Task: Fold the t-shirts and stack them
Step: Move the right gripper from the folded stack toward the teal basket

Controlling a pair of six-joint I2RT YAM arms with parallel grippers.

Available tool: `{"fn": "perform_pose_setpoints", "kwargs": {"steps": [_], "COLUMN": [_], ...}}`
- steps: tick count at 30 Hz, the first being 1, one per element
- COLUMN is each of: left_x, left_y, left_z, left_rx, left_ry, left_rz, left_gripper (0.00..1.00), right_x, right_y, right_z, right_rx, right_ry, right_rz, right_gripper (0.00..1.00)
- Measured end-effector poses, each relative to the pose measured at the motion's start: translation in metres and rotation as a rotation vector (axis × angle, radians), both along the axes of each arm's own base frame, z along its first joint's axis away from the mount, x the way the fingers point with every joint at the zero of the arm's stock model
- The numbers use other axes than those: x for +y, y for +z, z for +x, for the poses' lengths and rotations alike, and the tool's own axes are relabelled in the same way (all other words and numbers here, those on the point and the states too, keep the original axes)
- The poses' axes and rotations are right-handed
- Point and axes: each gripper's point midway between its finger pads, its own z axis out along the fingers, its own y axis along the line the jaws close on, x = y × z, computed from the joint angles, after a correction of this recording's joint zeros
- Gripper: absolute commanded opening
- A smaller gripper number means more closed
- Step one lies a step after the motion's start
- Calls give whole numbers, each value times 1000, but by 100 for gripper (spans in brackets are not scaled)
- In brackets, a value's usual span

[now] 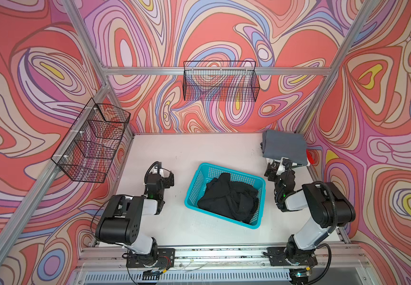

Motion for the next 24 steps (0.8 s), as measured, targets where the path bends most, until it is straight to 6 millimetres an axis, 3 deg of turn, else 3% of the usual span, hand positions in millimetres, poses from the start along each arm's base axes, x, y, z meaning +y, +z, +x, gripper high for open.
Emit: {"fn": "perform_pose_setpoints", "kwargs": {"steps": [24], "left_x": [3], "left_y": [0], "left_z": [2], "left_rx": [4], "left_ry": [-3], "left_rz": [-14], "left_gripper": [100], "right_x": [0], "right_y": [0], "right_z": [0], "right_rx": [0], "right_ry": [0], "right_rz": [0], "right_gripper": [98]}}
